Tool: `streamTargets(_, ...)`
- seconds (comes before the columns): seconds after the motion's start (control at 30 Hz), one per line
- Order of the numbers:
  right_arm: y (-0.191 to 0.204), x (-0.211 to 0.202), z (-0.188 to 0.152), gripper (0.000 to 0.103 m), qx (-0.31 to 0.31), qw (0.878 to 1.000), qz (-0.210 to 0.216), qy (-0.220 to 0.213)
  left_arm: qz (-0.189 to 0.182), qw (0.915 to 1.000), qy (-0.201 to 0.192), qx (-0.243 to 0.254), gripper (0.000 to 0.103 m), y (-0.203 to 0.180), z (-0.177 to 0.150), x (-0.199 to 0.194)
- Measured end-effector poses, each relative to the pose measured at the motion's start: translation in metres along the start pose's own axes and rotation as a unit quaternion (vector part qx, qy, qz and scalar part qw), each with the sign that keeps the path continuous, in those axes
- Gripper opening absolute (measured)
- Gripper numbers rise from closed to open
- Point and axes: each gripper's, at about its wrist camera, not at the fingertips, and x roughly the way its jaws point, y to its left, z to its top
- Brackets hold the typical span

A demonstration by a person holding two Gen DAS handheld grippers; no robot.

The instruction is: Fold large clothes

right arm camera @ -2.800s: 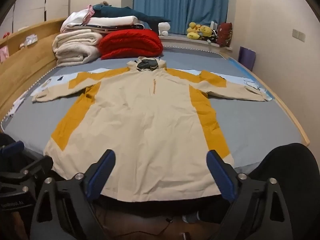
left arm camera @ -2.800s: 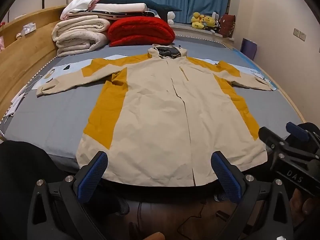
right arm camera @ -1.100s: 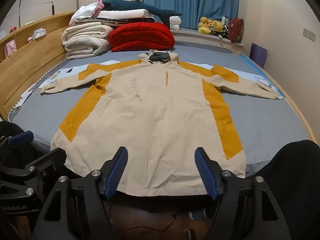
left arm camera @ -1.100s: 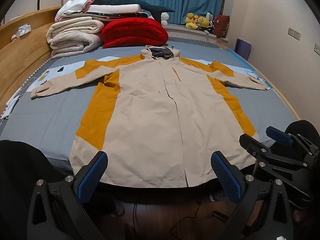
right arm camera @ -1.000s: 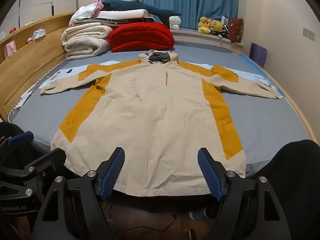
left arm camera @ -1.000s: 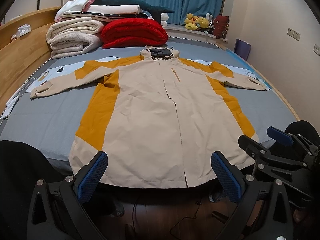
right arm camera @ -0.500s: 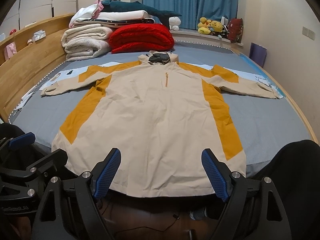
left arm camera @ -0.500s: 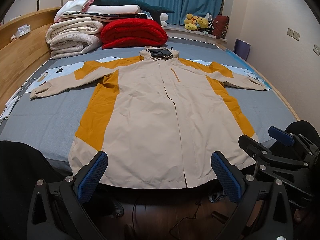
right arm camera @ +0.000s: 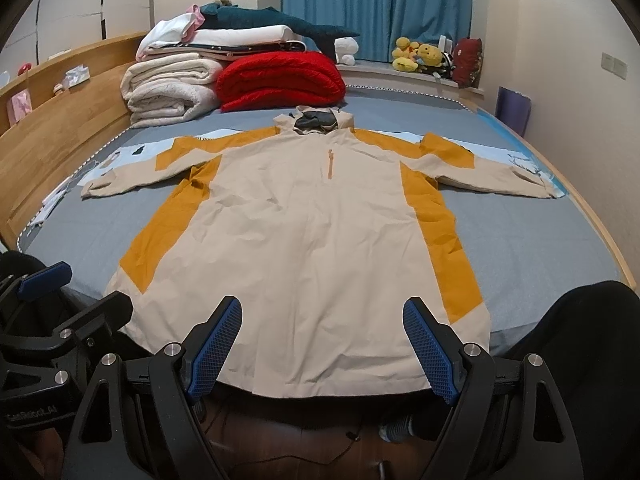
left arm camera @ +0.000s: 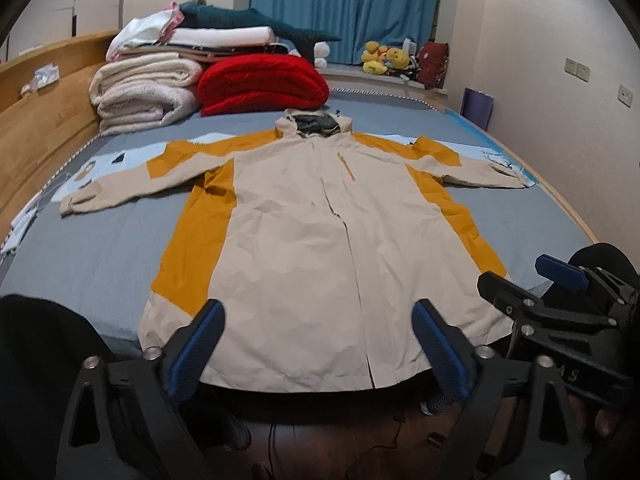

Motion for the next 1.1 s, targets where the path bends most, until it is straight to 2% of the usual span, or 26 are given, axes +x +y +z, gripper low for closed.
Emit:
streamTargets(0.13,-0.005,-0.003,0.006,0.083,0.013,1.000,0.006,-0.006,0.003,1.0000,0.002,-0.003,0.064,0.002,0.008,-0.004)
streamTargets(0.27,-0.012,-0.008,0.018,0.083,0.019,1.000,0.001,-0.018,0.012,0.9998,0.011,-0.008,0.051,0.006,0.024,-0.005)
streamTargets(0.33,-0.017,-0.009,0.028,0.083,0.022,0.999,-0.001,-0.024,0.014,0.9998,0.008,-0.007,0.041,0.008,0.033,-0.003)
streamTargets(0.43,-0.021,-0.006,0.047,0.081,0.018,0.999,-0.005,-0.039,0.011,0.9999,-0.009,0.001,0.034,0.013,0.044,0.005)
streamTargets(0.5,-0.024,-0.001,0.063,0.077,0.013,0.999,-0.004,-0.050,0.017,0.9996,-0.019,0.013,0.032,0.017,0.056,0.017)
streamTargets(0.63,-0.029,0.025,0.104,0.066,0.005,0.998,0.013,-0.060,0.019,0.9996,-0.020,-0.007,0.030,0.042,0.092,0.050)
streamTargets(0.8,-0.039,0.079,0.163,0.064,0.020,0.999,0.026,-0.026,0.044,0.9980,-0.042,-0.013,0.029,0.079,0.145,0.091)
streamTargets(0.93,-0.039,0.117,0.210,0.053,0.020,0.999,0.022,-0.031,0.062,0.9959,-0.036,-0.055,0.029,0.133,0.186,0.135)
streamTargets(1.1,-0.035,0.158,0.270,0.052,0.023,0.997,0.043,-0.066,0.114,0.9862,-0.016,-0.119,0.030,0.217,0.220,0.187)
